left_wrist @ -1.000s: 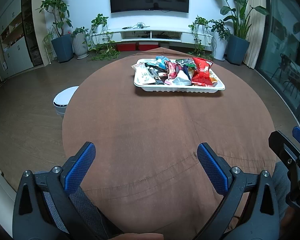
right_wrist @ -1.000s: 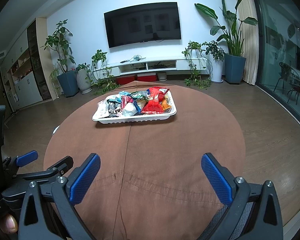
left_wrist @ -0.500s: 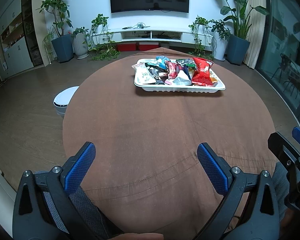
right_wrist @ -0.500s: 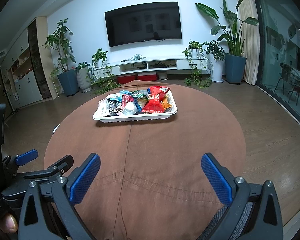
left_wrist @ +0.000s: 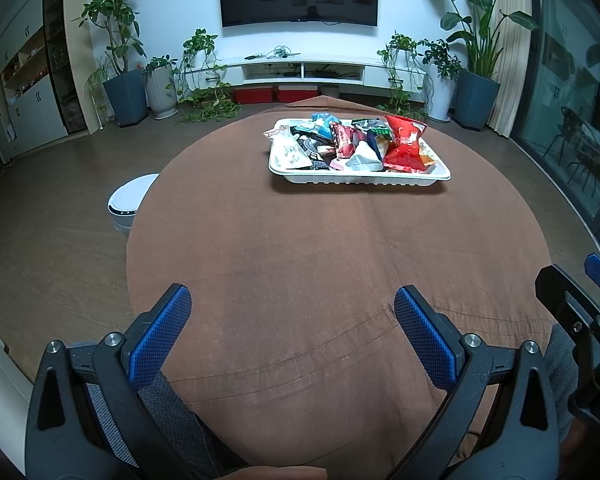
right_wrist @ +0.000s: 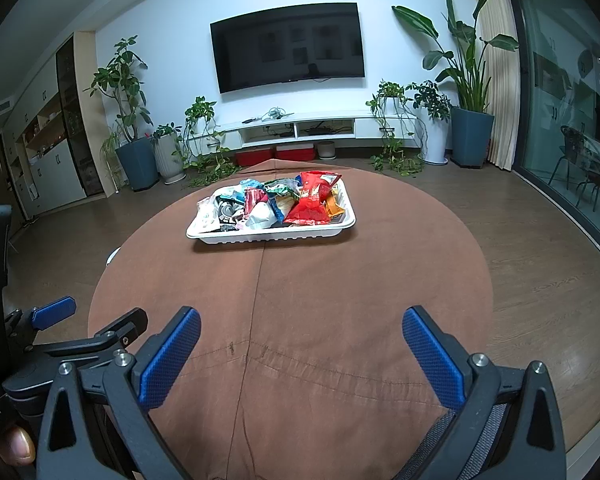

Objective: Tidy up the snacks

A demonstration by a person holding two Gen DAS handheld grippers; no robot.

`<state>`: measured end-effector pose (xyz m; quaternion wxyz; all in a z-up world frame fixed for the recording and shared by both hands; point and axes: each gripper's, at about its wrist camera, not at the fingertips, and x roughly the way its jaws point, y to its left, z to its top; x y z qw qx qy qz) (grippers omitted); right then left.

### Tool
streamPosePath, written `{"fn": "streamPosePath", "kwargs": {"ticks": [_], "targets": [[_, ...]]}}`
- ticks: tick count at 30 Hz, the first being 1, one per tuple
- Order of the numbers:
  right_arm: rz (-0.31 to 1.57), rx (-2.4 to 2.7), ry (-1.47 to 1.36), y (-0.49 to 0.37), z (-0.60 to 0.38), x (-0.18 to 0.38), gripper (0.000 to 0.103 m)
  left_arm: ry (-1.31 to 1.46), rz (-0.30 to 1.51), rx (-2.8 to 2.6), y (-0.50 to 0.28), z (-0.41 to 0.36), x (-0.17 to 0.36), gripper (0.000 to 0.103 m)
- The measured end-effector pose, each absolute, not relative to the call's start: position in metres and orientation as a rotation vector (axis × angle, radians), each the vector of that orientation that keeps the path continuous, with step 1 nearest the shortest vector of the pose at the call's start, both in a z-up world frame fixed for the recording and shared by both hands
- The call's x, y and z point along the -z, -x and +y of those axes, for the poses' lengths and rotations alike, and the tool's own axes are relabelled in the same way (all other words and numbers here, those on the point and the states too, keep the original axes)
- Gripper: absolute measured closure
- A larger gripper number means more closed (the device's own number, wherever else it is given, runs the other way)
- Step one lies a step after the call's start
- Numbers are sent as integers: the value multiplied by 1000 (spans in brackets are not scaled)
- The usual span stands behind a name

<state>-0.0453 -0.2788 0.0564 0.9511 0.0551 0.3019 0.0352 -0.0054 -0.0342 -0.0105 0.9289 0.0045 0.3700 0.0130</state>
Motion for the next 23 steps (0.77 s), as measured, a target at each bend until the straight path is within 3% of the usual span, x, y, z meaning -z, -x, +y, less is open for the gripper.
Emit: {"fn": "streamPosePath", "kwargs": {"ticks": [23], "targets": [[617, -69, -112, 45, -279, -59, 0, -12, 721, -20, 8, -37, 5, 0]]}}
